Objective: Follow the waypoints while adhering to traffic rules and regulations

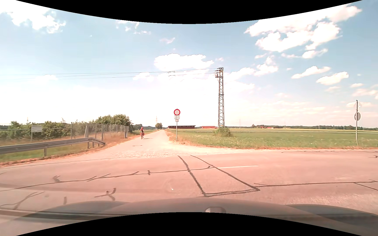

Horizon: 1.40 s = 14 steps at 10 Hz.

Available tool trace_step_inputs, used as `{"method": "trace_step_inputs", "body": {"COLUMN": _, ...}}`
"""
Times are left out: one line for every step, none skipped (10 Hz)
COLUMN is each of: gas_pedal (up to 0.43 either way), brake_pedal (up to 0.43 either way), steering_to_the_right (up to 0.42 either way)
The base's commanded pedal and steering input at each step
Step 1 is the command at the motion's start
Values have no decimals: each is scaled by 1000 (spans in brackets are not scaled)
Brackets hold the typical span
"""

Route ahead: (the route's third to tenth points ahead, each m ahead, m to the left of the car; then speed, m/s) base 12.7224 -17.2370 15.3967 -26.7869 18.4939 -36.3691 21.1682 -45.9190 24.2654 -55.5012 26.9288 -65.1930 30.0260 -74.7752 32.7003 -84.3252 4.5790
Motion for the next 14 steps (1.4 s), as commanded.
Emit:
{"method": "trace_step_inputs", "body": {"gas_pedal": 0, "brake_pedal": 0, "steering_to_the_right": 378}}
{"method": "trace_step_inputs", "body": {"gas_pedal": 0, "brake_pedal": 0, "steering_to_the_right": 407}}
{"method": "trace_step_inputs", "body": {"gas_pedal": 0, "brake_pedal": 0, "steering_to_the_right": 431}}
{"method": "trace_step_inputs", "body": {"gas_pedal": 0, "brake_pedal": 0, "steering_to_the_right": 466}}
{"method": "trace_step_inputs", "body": {"gas_pedal": 0, "brake_pedal": 0, "steering_to_the_right": 491}}
{"method": "trace_step_inputs", "body": {"gas_pedal": 20, "brake_pedal": 0, "steering_to_the_right": 495}}
{"method": "trace_step_inputs", "body": {"gas_pedal": 20, "brake_pedal": 0, "steering_to_the_right": 494}}
{"method": "trace_step_inputs", "body": {"gas_pedal": 67, "brake_pedal": 0, "steering_to_the_right": 493}}
{"method": "trace_step_inputs", "body": {"gas_pedal": 79, "brake_pedal": 0, "steering_to_the_right": 493}}
{"method": "trace_step_inputs", "body": {"gas_pedal": 79, "brake_pedal": 0, "steering_to_the_right": 494}}
{"method": "trace_step_inputs", "body": {"gas_pedal": 79, "brake_pedal": 0, "steering_to_the_right": 496}}
{"method": "trace_step_inputs", "body": {"gas_pedal": 79, "brake_pedal": 0, "steering_to_the_right": 498}}
{"method": "trace_step_inputs", "body": {"gas_pedal": 79, "brake_pedal": 0, "steering_to_the_right": 498}}
{"method": "trace_step_inputs", "body": {"gas_pedal": 98, "brake_pedal": 0, "steering_to_the_right": 498}}
